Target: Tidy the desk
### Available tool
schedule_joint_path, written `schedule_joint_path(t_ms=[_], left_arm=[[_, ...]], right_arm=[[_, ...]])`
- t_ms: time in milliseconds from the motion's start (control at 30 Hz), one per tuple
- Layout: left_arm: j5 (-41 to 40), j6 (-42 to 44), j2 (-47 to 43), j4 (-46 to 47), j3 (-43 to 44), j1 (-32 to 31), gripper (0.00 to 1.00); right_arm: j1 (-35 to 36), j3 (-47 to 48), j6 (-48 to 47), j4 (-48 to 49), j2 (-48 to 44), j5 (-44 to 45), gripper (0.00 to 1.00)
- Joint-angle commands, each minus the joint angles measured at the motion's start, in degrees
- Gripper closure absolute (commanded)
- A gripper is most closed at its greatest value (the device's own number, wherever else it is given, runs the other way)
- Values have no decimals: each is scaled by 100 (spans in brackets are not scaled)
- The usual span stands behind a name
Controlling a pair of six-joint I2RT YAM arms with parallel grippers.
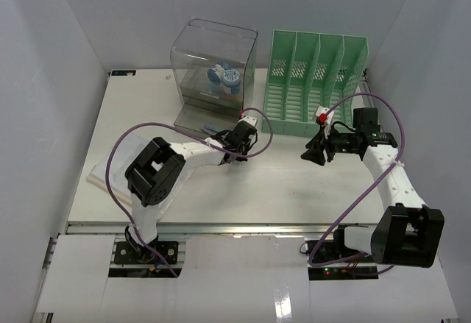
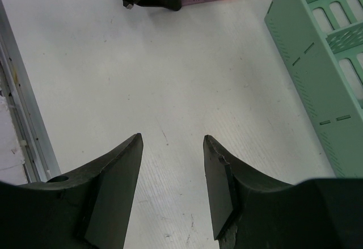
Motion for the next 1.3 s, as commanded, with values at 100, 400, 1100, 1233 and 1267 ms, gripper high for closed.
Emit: schedule_joint_path(t_ms=[100, 400, 1100, 1233, 1267], left_arm=[[1109, -132, -527, 341, -657, -11, 100], [2139, -1176, -2571, 1453, -2125, 23, 100], [2587, -4588, -5238, 3226, -4025, 2949, 100], [2727, -5166, -4665, 3344, -3778, 3391, 100], [2733, -5323, -4492, 3383, -3711, 3431, 100]], right_arm=[[-39, 49, -90, -65, 21, -165, 46], [-39, 124, -168, -226, 103, -410, 46], [-48, 139, -160, -283, 129, -411, 45], [-48, 146, -160, -276, 91, -394, 45], [-48, 146, -160, -276, 80, -388, 45]])
